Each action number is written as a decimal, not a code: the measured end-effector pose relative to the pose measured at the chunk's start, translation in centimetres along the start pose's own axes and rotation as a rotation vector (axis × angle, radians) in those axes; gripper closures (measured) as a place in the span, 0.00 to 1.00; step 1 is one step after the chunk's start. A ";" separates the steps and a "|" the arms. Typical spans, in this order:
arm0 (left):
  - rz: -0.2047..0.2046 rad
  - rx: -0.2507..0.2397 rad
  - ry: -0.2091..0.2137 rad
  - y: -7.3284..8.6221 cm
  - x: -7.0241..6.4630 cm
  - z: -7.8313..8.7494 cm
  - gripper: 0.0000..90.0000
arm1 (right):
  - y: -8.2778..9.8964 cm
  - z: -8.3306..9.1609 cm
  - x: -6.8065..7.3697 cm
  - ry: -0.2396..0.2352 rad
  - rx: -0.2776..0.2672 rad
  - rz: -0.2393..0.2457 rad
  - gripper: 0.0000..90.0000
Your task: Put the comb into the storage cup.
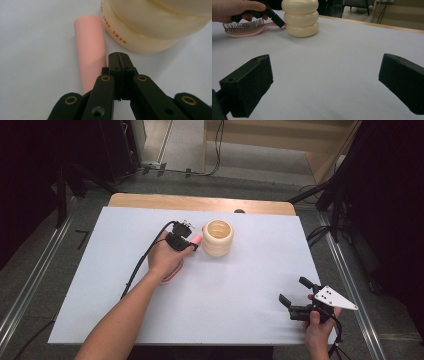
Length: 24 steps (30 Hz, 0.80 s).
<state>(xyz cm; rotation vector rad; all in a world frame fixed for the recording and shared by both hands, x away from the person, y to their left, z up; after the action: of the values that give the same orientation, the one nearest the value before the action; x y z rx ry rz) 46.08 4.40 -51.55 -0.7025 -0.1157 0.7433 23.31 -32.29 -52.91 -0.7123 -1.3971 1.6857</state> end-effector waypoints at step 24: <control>0.158 -0.033 -0.070 1.6 6.2 2.7 1.00 | 0.0 -0.1 0.0 0.013 0.011 -0.001 0.00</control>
<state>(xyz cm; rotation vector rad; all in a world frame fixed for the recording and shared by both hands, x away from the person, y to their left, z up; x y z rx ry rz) 48.82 10.74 -51.39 -0.7234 -0.1374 0.9196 23.42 -32.26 -52.97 -0.7145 -1.3778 1.6838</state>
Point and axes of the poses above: each handheld gripper's, and its own axes: z roughly backward along the jaws, y roughly out of its underside, x roughly to its left, the point moved 4 cm from there along -z, roughly forward along the jaws, and after that the axes turned 4 degrees about -x, right-handed, at the moved point
